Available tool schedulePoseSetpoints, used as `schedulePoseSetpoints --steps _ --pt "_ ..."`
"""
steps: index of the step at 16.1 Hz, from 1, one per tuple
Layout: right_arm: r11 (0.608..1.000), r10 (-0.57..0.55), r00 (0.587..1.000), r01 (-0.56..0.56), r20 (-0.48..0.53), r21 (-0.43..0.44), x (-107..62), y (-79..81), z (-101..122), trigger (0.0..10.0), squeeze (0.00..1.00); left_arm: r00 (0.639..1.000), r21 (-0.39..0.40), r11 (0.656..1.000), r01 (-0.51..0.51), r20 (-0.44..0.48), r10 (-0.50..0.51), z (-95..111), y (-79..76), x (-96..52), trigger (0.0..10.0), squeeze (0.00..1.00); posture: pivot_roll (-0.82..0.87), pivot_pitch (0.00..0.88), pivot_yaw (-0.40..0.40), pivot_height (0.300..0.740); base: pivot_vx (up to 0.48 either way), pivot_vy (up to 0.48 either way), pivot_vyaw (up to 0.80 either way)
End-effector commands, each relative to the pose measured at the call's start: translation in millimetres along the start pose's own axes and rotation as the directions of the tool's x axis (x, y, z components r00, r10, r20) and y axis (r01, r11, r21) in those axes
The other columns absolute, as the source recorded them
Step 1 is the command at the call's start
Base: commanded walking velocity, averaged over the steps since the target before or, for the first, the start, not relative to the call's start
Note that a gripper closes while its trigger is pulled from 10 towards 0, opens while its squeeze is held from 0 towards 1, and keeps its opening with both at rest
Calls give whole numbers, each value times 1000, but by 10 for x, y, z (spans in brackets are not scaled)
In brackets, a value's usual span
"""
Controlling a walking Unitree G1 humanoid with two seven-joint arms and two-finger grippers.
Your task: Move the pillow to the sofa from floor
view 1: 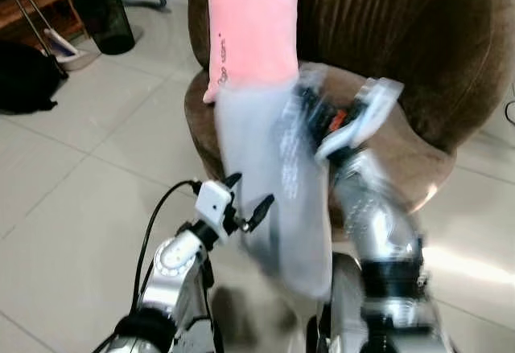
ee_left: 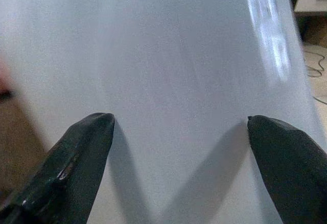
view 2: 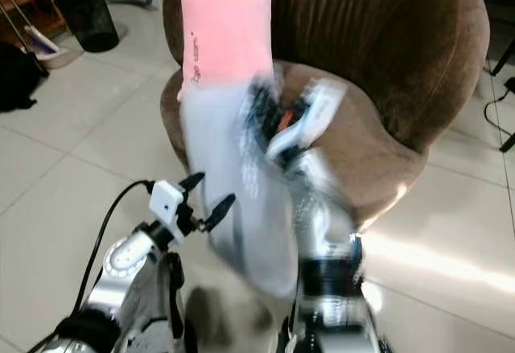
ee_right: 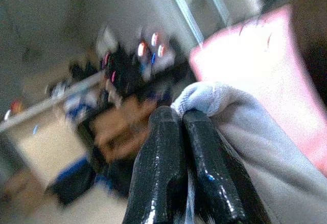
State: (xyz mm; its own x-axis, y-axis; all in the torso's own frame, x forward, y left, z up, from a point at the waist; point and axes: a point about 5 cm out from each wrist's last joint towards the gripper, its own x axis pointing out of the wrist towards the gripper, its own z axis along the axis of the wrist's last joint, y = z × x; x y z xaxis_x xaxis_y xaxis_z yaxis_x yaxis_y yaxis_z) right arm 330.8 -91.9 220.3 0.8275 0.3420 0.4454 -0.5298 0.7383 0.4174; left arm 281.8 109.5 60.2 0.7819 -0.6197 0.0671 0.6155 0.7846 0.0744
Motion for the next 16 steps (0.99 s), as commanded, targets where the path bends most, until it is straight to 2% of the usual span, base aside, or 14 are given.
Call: schedulePoseSetpoints --steps 1,2,3,5,6,7,8,10,11,12,14,16 --pt "1000 21 988 -19 154 -17 152 160 396 0 0 1000 18 1000 -6 20 6 -4 -11 1 10000 0 8 1 13 536 0 0 0" --pt "998 -10 970 25 245 -61 262 188 673 0 0 998 33 999 -18 64 15 27 -19 7 10000 0 -5 0 13 536 0 0 0" --pt "994 -42 954 68 296 -80 305 185 836 0 0 995 50 998 -38 97 33 49 -22 4 10000 0 -8 0 10 536 0 0 0" --pt "970 -126 928 189 352 -152 331 110 1057 0 0 978 94 984 -150 162 134 92 20 -38 10000 0 -13 0 13 536 0 0 0" --pt "966 -142 929 205 343 -155 319 89 1072 1451 0 953 128 969 -210 248 174 600 249 55 10000 0 -15 0 13 536 0 0 0" --pt "963 -157 934 217 321 -161 288 70 1087 10000 0 917 185 947 -265 351 188 1386 386 11 10000 0 -10 0 12 536 0 0 0" --pt "955 -155 950 214 272 -204 224 44 1050 10000 0 906 220 926 -308 364 216 1676 454 -4 10000 0 -6 0 13 536 0 0 0" --pt "950 -176 958 225 225 -217 114 -15 953 10000 0 897 236 913 -333 378 230 1768 512 43 10000 0 -9 0 24 536 0 0 0" --pt "941 -204 956 251 211 -226 21 -54 905 10000 0 876 227 895 -384 397 275 1778 576 61 10000 0 -24 0 39 536 0 0 0" --pt "935 -221 954 266 202 -233 -37 -62 887 10000 0 865 201 882 -425 377 331 1779 605 36 10000 0 -29 0 45 536 0 0 0" --pt "920 -229 962 264 147 -290 -169 -64 851 10000 0 891 162 892 -421 259 373 1714 546 -62 10000 0 -21 0 37 536 0 0 0" --pt "921 -221 964 257 150 -295 -193 -40 862 10000 0 899 178 892 -416 230 373 1648 529 -96 10000 0 -20 0 33 541 0 0 0"
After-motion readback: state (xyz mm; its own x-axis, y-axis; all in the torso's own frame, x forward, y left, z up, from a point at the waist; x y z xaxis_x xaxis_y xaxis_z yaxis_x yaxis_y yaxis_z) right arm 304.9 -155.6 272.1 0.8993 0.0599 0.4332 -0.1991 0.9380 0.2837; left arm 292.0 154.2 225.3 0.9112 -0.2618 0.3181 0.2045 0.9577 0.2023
